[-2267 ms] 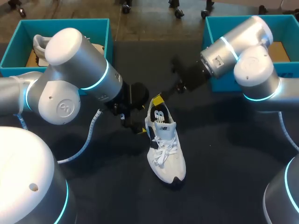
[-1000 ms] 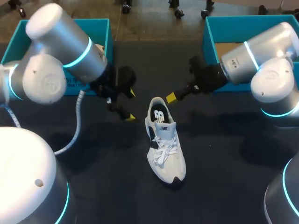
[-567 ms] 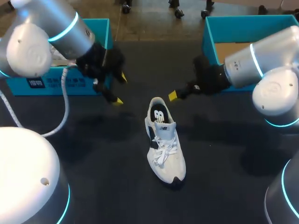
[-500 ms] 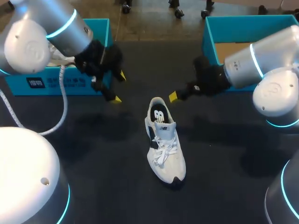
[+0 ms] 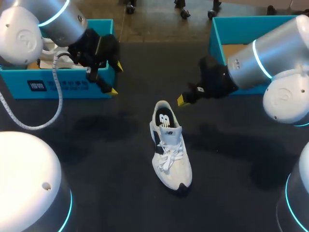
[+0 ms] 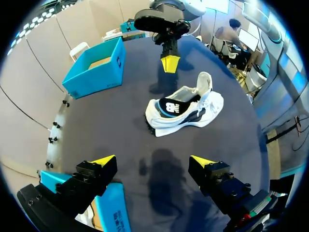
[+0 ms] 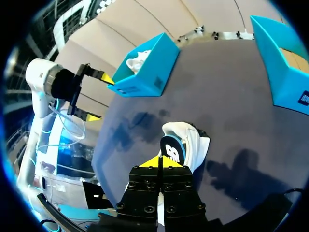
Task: Take the shoe out of the shoebox, open the shoe tongue, remove and reinsert the insole, then place the shoe into the shoebox
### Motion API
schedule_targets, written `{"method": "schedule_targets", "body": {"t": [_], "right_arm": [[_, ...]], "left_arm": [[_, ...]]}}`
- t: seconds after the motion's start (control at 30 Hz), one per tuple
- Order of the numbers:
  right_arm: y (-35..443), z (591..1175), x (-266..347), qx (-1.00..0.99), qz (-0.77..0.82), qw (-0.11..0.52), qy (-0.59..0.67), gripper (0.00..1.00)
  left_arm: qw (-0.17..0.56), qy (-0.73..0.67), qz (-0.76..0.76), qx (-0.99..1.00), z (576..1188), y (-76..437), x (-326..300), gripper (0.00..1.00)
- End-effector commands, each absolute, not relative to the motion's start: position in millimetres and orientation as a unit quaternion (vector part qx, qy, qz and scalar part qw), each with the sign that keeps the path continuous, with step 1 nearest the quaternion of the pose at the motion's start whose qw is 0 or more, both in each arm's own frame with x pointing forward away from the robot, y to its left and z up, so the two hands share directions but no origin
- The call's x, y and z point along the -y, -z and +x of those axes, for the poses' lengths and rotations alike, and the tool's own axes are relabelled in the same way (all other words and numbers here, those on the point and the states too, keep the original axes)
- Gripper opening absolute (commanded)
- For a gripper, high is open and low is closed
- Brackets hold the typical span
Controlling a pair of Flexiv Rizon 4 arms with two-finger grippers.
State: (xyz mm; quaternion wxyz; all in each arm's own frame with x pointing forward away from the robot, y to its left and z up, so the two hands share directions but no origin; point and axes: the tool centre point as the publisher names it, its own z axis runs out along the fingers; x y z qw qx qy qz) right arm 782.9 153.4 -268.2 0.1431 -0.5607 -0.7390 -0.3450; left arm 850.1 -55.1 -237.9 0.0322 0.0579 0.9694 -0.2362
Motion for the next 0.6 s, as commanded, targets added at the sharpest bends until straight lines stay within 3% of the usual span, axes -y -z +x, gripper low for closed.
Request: {"method": "schedule_targets", "body": {"t": [0.03,0.43,0.6], "right_arm": [[265.7,780.2,-153.5,0.742,-0.572,0.12,0.328,0.0],[265.7,780.2,-153.5,0.742,-0.572,0.12,0.328,0.0],[262.4,764.0,-150.4,0.757,-0.589,0.071,0.272,0.0]], "left_arm": [[0.034,0.238,0.058,-0.969,846.3,236.3,50.6,1.0],[0.034,0.238,0.058,-0.969,846.3,236.3,50.6,1.0],[0.034,0.238,0.058,-0.969,846.3,236.3,50.6,1.0]]}}
